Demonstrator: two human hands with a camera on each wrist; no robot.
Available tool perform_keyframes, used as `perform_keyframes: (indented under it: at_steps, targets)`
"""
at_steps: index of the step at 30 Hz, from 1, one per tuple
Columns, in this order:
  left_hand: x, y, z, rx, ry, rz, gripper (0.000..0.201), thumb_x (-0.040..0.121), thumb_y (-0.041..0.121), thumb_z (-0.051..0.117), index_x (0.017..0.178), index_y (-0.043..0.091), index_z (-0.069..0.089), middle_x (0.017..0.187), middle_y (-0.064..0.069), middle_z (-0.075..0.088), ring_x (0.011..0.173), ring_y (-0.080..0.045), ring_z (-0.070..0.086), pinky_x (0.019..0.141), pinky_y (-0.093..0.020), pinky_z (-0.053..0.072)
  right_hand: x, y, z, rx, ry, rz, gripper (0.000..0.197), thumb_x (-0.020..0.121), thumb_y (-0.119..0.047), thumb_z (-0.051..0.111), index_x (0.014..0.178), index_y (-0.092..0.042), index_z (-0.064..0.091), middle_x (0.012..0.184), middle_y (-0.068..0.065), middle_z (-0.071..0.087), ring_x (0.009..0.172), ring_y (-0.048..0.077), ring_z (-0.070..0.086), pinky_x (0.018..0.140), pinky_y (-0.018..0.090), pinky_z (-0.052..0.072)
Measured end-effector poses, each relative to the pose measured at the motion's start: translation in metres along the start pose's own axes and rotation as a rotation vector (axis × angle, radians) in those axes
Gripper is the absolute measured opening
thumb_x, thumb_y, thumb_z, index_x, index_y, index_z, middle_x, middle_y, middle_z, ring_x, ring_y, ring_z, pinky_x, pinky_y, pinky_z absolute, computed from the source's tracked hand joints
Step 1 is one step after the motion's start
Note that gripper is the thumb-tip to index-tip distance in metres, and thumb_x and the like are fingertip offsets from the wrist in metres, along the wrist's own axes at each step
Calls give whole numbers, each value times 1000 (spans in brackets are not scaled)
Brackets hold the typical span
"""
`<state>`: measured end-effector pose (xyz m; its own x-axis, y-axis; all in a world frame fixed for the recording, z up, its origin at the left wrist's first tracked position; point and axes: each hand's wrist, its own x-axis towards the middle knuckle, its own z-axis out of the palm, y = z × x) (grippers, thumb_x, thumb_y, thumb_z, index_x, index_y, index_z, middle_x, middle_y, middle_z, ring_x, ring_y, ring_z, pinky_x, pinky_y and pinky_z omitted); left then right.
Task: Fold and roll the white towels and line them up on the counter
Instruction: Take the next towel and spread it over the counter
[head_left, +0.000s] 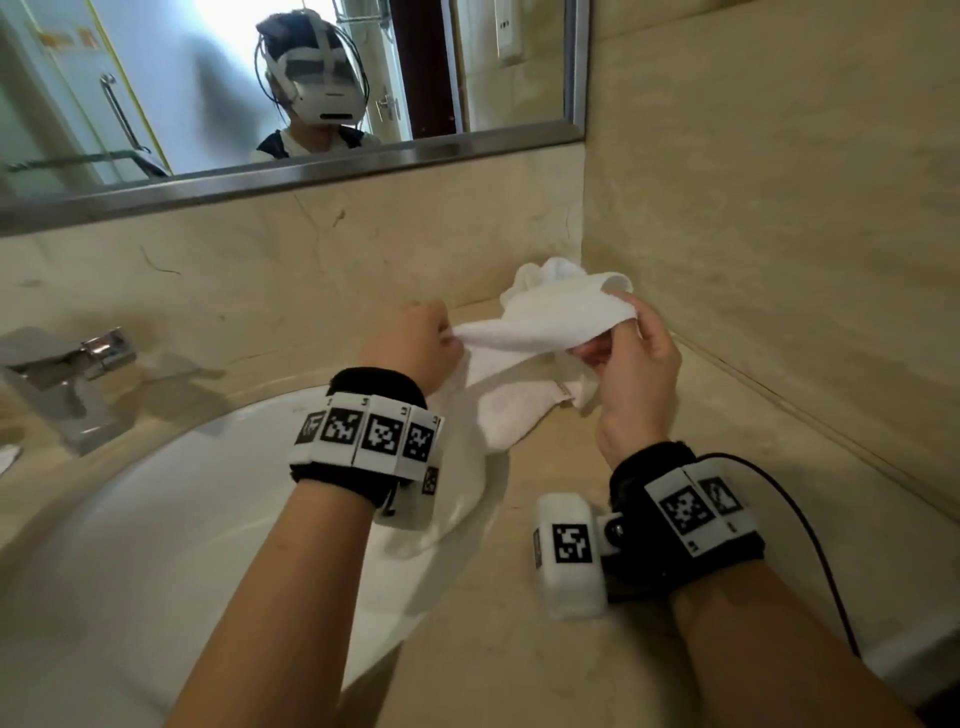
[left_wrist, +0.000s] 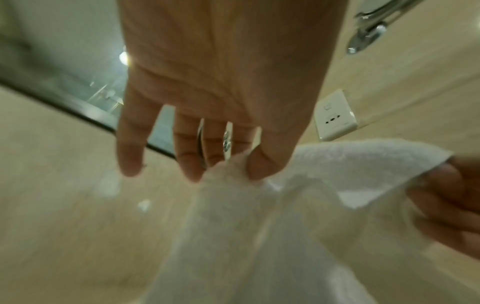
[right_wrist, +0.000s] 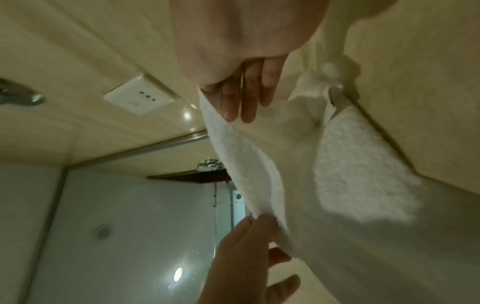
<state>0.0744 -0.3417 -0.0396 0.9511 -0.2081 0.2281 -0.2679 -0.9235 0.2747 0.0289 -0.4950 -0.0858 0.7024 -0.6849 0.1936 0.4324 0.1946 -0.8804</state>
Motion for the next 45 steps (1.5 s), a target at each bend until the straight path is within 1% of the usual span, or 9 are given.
perform_keyframes:
  at_steps: [4, 10, 14, 20, 27, 32, 34, 39, 45]
  targets:
    - [-20, 7, -19, -118, 153, -13, 10, 94, 16, 42, 97, 10, 49, 94, -6, 46, 81, -22, 43, 70, -31, 33, -3, -19, -11, -141, 73, -192, 35, 90, -3, 43, 77, -31, 60, 60, -4, 54, 42, 2, 43, 44, 20, 39]
    - [-49, 25, -58, -204, 316, 102, 4, 94, 14, 40, 90, 15, 38, 89, -9, 60, 80, -27, 54, 66, -35, 39, 9, -91, -32, -140, 146, -326, 26, 83, -10, 34, 68, -28, 45, 61, -2, 51, 57, 18, 51, 55, 32, 43]
    - [-84, 55, -51, -261, 49, 131, 19, 91, 31, 52, 89, 15, 42, 80, 1, 51, 74, -20, 49, 61, -28, 38, 2, -120, -49, -260, 100, -305, 15, 76, -24, 38, 63, -26, 46, 74, 5, 57, 73, 31, 58, 73, 53, 52]
    - [-132, 105, -3, -2, -349, 134, 76, 78, 63, 57, 128, 13, 31, 123, -7, 49, 107, -28, 52, 80, -36, 42, -36, -153, -54, -457, -162, -354, 17, 76, -27, 56, 61, -23, 50, 84, 19, 69, 83, 34, 67, 76, 52, 54]
    - [-95, 56, -33, -41, -73, -70, 33, 97, 13, 37, 125, -1, 48, 131, -22, 50, 121, -35, 48, 101, -40, 36, -36, -201, -79, -679, -204, -508, 21, 80, -17, 56, 60, -20, 50, 47, -8, 62, 46, 3, 59, 47, 16, 43]
    - [-96, 34, -104, -348, 446, -56, 23, 98, 16, 40, 115, 2, 48, 103, -19, 60, 90, -33, 55, 70, -32, 35, -27, -199, -92, -1112, -90, -682, 31, 86, -33, 48, 63, -12, 51, 72, 12, 50, 77, 27, 45, 61, 31, 31]
    - [-104, 28, -119, -389, 304, 65, 22, 92, 24, 54, 109, 9, 52, 85, -7, 59, 75, -23, 51, 61, -27, 37, -21, -196, -95, -1124, -120, -601, 37, 90, -33, 37, 60, -12, 43, 84, 27, 51, 80, 31, 42, 67, 35, 30]
    - [-118, -4, -128, 173, -103, 24, 45, 76, 33, 75, 113, 10, 63, 104, -6, 65, 96, -23, 60, 76, -23, 37, -25, -193, -100, -1173, -309, -338, 36, 99, -18, 34, 103, 7, 59, 117, 31, 57, 105, 37, 54, 79, 35, 36]
    - [-108, -112, -116, 272, 126, -463, 21, 87, 29, 51, 93, 12, 62, 113, -17, 63, 95, -32, 60, 89, -38, 46, -87, -191, -81, -904, -873, 108, 14, 95, -30, 50, 90, -24, 62, 99, 4, 67, 86, 17, 63, 72, 25, 49]
